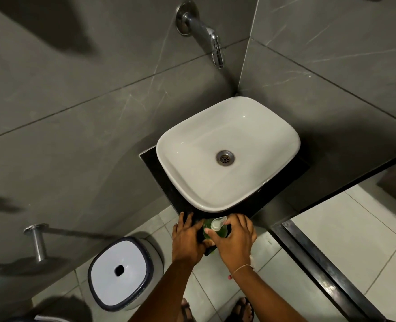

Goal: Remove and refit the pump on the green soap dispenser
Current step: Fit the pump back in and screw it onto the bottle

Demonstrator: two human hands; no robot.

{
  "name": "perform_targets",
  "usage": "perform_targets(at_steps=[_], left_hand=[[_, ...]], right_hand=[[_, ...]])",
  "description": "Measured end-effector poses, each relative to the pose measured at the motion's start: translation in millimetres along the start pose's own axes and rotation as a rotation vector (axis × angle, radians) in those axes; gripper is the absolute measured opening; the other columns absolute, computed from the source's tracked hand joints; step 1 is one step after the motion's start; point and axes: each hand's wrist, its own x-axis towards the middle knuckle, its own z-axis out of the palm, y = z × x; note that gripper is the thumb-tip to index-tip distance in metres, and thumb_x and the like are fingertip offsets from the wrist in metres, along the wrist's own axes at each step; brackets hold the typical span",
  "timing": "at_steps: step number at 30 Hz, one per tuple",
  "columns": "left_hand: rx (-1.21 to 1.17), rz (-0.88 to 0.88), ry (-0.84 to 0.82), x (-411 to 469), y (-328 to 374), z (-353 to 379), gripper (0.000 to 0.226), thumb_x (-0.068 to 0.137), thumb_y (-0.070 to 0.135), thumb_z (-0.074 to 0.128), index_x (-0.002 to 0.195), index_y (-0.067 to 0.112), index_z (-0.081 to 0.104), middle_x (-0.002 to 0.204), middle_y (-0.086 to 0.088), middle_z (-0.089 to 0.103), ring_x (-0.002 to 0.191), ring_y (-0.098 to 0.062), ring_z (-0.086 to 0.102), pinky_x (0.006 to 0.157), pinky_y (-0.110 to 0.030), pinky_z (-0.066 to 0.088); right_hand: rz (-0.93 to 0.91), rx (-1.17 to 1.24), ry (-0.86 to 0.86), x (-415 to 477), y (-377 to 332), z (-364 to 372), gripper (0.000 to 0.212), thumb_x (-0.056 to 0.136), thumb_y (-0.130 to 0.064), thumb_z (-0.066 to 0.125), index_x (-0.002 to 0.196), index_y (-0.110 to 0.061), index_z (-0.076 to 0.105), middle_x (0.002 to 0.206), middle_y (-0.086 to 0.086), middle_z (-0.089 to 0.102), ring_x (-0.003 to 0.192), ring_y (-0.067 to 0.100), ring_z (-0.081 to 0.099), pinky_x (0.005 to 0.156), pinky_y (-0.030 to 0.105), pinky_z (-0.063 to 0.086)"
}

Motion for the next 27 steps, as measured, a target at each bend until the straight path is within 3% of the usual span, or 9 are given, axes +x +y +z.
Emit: perform_targets(at_steps=[2, 5, 7, 10, 13, 16, 19, 23, 27], left_hand=[[-0.001, -0.004, -0.001, -0.7, -0.3, 0.9, 0.065, 0.078, 0.042, 0.069, 0.138, 0.036, 0.043, 0.158, -0.002, 0.027, 0.149, -0.028, 0.004, 0.12, -0.051, 0.02], [-0.005, -0.004, -0.002, -0.8, 0.0, 0.6, 0.065, 0.078, 0.043, 0.07, 0.138, 0.035, 0.044, 0.158, -0.003, 0.028, 0.149, -0.028, 0.004, 0.12, -0.052, 0.019], [-0.003, -0.008, -0.002, -0.7, 0.6, 0.6, 0.067, 0.077, 0.045, 0.071, 0.138, 0.035, 0.044, 0.158, -0.002, 0.028, 0.149, -0.028, 0.005, 0.12, -0.051, 0.018], [-0.006, -0.006, 0.008, -1.0, 0.7, 1.0, 0.066, 0.078, 0.041, 0.069, 0.138, 0.036, 0.043, 0.158, -0.001, 0.027, 0.149, -0.027, 0.005, 0.119, -0.052, 0.02], [-0.009, -0.006, 0.005, -1.1, -0.2, 1.6, 0.065, 0.079, 0.038, 0.069, 0.138, 0.036, 0.043, 0.158, -0.002, 0.028, 0.15, -0.027, 0.004, 0.119, -0.052, 0.02], [-0.025, -0.007, 0.005, -0.7, -0.3, 1.3, 0.064, 0.078, 0.043, 0.07, 0.136, 0.035, 0.045, 0.158, -0.003, 0.028, 0.15, -0.027, 0.004, 0.121, -0.051, 0.016], [-0.017, -0.011, 0.004, -0.8, -0.5, 2.4, 0.066, 0.077, 0.047, 0.07, 0.137, 0.035, 0.045, 0.158, -0.002, 0.028, 0.15, -0.026, 0.003, 0.121, -0.049, 0.014], [-0.002, -0.006, 0.011, -0.8, -1.2, 4.1, 0.066, 0.078, 0.044, 0.07, 0.138, 0.036, 0.042, 0.159, -0.002, 0.026, 0.15, -0.027, 0.002, 0.122, -0.05, 0.015], [0.003, 0.001, -0.007, 0.1, -1.0, 1.5, 0.066, 0.076, 0.048, 0.071, 0.136, 0.036, 0.046, 0.158, -0.002, 0.027, 0.15, -0.027, 0.002, 0.121, -0.05, 0.013]], right_hand=[[-0.015, 0.011, -0.015, -1.3, 5.0, 1.6, 0.051, 0.055, -0.061, 0.075, 0.09, -0.027, 0.06, 0.109, -0.005, 0.06, 0.119, 0.021, 0.046, 0.101, 0.047, 0.035], [-0.126, 0.067, -0.032, -2.6, 11.5, 1.1, 0.049, 0.062, -0.062, 0.066, 0.107, -0.04, 0.067, 0.117, -0.023, 0.054, 0.126, 0.015, 0.041, 0.102, 0.039, 0.028], [-0.105, 0.106, -0.001, -1.8, 9.3, 1.5, 0.041, 0.061, -0.059, 0.067, 0.096, -0.037, 0.072, 0.112, -0.026, 0.055, 0.123, 0.017, 0.045, 0.099, 0.037, 0.029], [-0.009, 0.083, 0.036, -1.9, -0.7, 6.6, 0.042, 0.052, -0.057, 0.078, 0.08, -0.028, 0.063, 0.1, -0.009, 0.061, 0.113, 0.02, 0.048, 0.096, 0.042, 0.035], [0.0, 0.108, 0.026, -5.7, -1.2, 6.0, 0.044, 0.055, -0.057, 0.077, 0.087, -0.031, 0.064, 0.105, -0.008, 0.061, 0.116, 0.019, 0.047, 0.098, 0.045, 0.036], [-0.124, 0.144, -0.008, -6.7, 4.7, 0.1, 0.042, 0.064, -0.052, 0.073, 0.105, -0.042, 0.069, 0.116, -0.023, 0.057, 0.124, 0.014, 0.042, 0.102, 0.041, 0.03], [-0.104, 0.126, 0.014, -1.0, 3.7, -1.2, 0.037, 0.059, -0.032, 0.086, 0.094, -0.035, 0.074, 0.111, -0.02, 0.06, 0.123, 0.021, 0.047, 0.102, 0.042, 0.031], [-0.026, 0.067, 0.015, -0.4, -2.5, 3.6, 0.039, 0.053, -0.039, 0.089, 0.08, -0.024, 0.066, 0.097, -0.005, 0.062, 0.109, 0.023, 0.051, 0.093, 0.038, 0.035], [-0.063, 0.064, -0.031, -1.9, 1.4, -0.8, 0.042, 0.058, -0.037, 0.086, 0.096, -0.034, 0.069, 0.108, -0.012, 0.061, 0.117, 0.018, 0.047, 0.1, 0.044, 0.034]])
